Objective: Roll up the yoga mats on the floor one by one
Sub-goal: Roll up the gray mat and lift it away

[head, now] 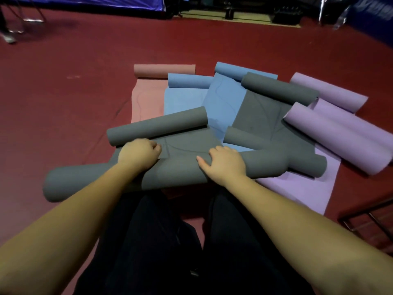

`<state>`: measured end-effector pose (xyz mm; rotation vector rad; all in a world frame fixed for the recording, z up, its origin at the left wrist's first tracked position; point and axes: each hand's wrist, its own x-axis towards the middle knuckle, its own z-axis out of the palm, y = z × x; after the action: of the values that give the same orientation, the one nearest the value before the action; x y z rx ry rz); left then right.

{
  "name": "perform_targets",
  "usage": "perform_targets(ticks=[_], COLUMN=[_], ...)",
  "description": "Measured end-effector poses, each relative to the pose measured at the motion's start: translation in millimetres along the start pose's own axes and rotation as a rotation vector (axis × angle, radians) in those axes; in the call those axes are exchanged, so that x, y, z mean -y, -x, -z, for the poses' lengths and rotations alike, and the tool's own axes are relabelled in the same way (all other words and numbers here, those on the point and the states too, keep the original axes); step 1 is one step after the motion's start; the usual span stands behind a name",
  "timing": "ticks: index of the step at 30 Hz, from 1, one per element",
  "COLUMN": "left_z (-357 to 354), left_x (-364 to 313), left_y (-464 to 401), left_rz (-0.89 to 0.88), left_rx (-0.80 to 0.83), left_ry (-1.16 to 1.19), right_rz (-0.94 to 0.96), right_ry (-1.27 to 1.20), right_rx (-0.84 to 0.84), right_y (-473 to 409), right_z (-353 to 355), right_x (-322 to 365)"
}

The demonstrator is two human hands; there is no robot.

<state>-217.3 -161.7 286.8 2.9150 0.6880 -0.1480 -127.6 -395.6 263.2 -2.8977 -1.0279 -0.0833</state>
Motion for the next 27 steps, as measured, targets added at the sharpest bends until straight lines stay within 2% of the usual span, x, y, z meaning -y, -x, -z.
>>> perform_targets(ticks=[1,3,7,10,15,22,27], left_z=[-1.9,-6.8,-31.3,-43.2,-23.0,12.5,20.3], left_x=[1.9,-0.8,-3.9,-1.1,-2.5,-13.3,-17.7], left_y=[4.9,15.8,46.6,55.7,43.2,50.5,51.3], left_rz=[-0.023,-0.025,-0.063,-0.104,-0.12,-0.134,-0.056], left_rx=[-0.114,-0.239,-0.333,-0.284,-0.219,-0.261,-0.056], left_ry=[-0.01,0.009,-0.092,-0.159,-0.13,-0.134,-0.052], right_rz=[0.005,0.02,0.011,-0.018,-0.044,-0.034,-0.035], right_ry=[0.002,-0.005,-0.024,-0.043,-0.055,-0.082,-0.134], right_rx=[0.005,0.009,0.036,0.087,0.2,0.301,0.53], right_y=[-1.5,-4.1,-12.9,-18.1,-29.0,-34.8,-35.8], right_z=[0.1,1.1,3.8,7.8,21.8,48.7,53.6], right_x=[0.0,0.7,-2.1,-3.4,-1.0,-12.8,-18.1])
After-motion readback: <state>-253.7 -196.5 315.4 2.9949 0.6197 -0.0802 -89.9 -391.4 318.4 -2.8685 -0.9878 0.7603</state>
